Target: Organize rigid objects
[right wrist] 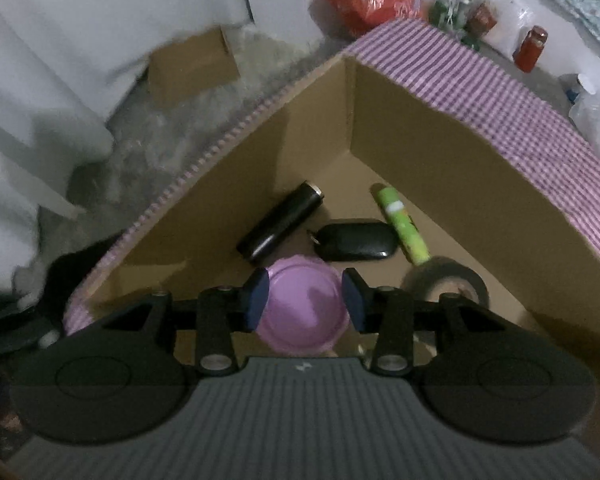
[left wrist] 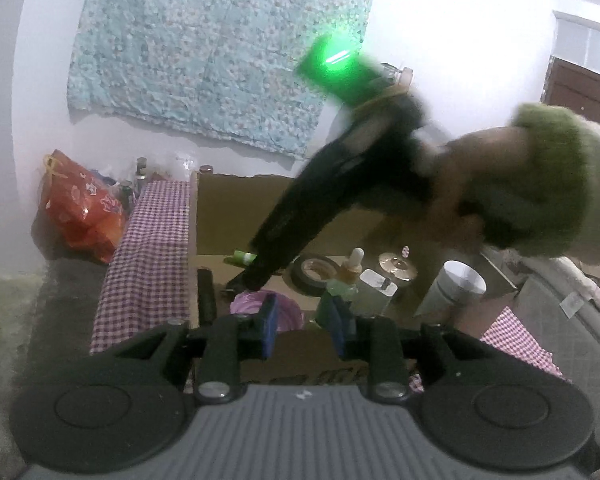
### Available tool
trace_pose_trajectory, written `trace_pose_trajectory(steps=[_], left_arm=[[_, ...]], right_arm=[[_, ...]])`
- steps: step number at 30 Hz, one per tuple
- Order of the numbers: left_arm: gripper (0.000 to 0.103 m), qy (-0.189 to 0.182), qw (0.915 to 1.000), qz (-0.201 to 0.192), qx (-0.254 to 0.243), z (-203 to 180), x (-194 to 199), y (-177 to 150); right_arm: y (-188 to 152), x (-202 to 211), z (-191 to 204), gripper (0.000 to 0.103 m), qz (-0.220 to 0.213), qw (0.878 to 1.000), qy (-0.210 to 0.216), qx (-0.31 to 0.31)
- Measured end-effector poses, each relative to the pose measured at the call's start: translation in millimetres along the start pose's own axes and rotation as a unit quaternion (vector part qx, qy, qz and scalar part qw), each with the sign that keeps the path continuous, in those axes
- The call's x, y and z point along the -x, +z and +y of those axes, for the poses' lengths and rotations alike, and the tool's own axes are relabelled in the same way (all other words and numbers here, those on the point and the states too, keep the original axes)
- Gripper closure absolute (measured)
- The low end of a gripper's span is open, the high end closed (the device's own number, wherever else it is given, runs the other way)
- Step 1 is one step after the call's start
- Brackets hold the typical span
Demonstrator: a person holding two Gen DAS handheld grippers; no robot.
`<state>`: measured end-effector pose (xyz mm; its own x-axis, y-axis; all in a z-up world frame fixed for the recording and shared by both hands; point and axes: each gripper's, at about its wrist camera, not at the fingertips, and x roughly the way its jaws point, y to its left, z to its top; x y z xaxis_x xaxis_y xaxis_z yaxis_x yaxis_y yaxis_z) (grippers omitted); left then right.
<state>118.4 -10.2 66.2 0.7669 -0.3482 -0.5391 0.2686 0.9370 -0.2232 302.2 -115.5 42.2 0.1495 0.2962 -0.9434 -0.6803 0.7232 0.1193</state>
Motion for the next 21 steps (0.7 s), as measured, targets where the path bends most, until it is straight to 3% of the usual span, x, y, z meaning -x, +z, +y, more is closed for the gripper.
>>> trace_pose_trajectory(steps=[6, 14, 16, 18, 21], left_arm=[[0.074, -0.004, 1.0, -0.006, 0.001, 4, 3, 0], [0.069, -0.012, 0.9999, -0.01, 0.006, 8, 3, -3], [0.066, -0.012, 0.9998, -0.01, 0.008, 9, 4, -3], [0.055, -0.006, 0.9999, -0.011, 0.01, 9, 6, -1], [0.043, 0.007, 0.9998, -0.016, 0.009, 8, 12, 1]], right_arm=[[23, -41, 12, 0.063, 0.042, 0.999, -0.014, 0.006], [14, -65, 16, 0.065, 0.088, 0.996, -0.025, 0.014], [12, -61, 18, 0.065, 0.086, 0.996, -0.028, 0.015], [14, -49, 17, 0.065, 0.065, 0.998, -0.015, 0.003], [14, -11, 18, 0.063, 0.009, 1.0, -0.002, -0.014]])
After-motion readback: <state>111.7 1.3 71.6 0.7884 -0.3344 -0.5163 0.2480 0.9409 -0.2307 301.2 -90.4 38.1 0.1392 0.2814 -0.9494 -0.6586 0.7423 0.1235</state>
